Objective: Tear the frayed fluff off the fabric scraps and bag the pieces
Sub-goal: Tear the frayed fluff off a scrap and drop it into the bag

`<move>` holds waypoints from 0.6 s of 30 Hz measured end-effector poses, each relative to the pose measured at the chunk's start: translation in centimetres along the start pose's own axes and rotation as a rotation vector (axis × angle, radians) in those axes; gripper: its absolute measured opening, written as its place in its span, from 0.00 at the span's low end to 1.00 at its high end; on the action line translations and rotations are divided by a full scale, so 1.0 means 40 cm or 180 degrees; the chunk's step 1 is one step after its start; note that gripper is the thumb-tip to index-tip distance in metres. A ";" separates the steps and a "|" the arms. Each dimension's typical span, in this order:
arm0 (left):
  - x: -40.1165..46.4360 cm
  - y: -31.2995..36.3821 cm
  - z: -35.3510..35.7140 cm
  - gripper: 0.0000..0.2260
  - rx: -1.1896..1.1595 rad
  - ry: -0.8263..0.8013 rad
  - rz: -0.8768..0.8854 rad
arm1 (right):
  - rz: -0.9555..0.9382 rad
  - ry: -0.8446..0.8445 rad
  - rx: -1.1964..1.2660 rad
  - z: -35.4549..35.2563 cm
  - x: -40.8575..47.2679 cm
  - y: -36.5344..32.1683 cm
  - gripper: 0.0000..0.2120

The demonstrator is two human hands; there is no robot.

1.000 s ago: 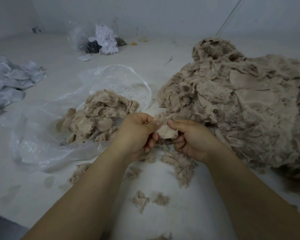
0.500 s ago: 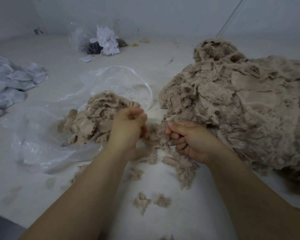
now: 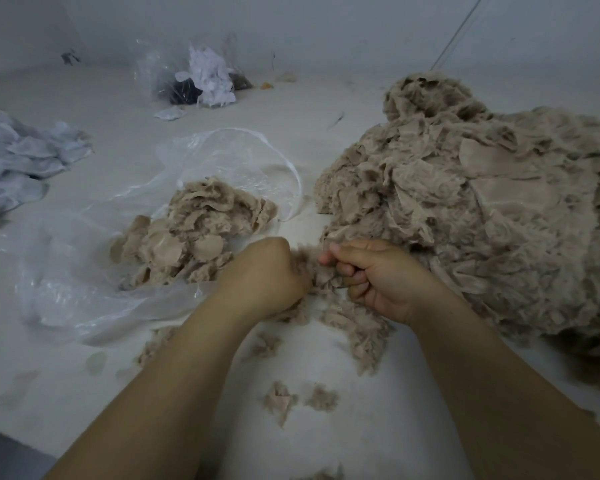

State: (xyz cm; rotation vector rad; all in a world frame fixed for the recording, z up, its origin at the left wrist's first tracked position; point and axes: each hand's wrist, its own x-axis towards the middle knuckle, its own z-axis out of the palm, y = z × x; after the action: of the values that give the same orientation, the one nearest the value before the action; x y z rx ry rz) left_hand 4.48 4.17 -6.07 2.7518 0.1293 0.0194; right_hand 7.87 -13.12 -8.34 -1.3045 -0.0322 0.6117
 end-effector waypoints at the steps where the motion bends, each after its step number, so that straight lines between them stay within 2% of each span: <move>1: -0.003 0.002 -0.008 0.13 0.0220 -0.0316 0.0002 | -0.0012 -0.0006 -0.0027 0.001 0.000 0.001 0.13; 4: -0.013 0.009 -0.022 0.15 0.0357 -0.0857 0.0121 | -0.0027 -0.0012 -0.0095 0.002 0.000 0.001 0.14; 9: -0.024 0.016 -0.037 0.09 -0.0308 -0.1354 0.0283 | -0.0013 -0.0010 -0.0155 0.000 0.002 0.002 0.12; 14: -0.026 0.017 -0.009 0.05 0.0053 -0.0931 0.0372 | -0.0036 0.0002 -0.0186 0.001 0.002 0.003 0.12; 18: -0.017 0.012 0.010 0.04 -0.0246 -0.0474 0.0469 | -0.0071 -0.0051 -0.0311 0.003 0.002 0.004 0.11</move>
State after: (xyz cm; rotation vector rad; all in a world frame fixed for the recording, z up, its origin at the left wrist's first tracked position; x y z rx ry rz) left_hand 3.85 3.51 -6.28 2.6681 -0.1124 -0.1377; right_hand 7.82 -12.98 -8.46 -1.3920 -0.0905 0.6078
